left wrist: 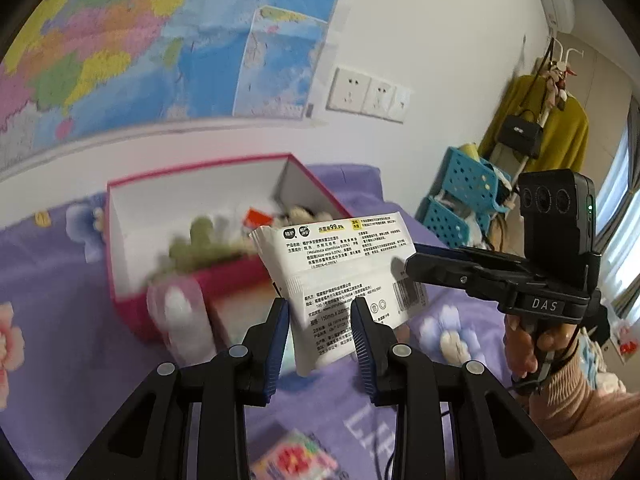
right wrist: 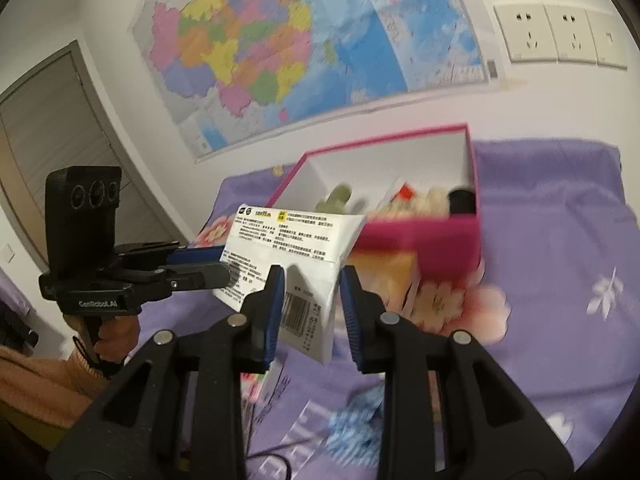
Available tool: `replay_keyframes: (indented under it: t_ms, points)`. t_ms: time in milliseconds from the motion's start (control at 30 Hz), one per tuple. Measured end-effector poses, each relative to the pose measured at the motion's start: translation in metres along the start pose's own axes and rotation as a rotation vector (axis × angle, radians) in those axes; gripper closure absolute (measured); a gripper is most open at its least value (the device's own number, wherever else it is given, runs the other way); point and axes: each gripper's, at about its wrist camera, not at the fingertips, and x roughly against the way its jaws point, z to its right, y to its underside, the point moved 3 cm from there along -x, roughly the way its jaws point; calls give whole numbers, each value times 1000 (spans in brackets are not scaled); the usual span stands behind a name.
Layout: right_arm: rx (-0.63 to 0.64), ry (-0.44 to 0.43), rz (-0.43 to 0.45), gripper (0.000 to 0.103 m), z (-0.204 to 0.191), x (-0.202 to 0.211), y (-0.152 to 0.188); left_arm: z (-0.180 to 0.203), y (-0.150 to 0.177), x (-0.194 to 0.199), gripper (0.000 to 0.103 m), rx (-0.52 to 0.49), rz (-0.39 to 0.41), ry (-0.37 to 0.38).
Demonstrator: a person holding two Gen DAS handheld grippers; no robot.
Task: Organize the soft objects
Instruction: 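Carry the white packet into the pink box and release it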
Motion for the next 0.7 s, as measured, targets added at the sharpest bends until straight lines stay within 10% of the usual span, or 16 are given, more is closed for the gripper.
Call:
replay_keyframes:
  t_ms: [700]
  points:
    - [-112, 112, -12, 71, 77, -66, -80, -44, -74, -92, 72, 54, -92, -116]
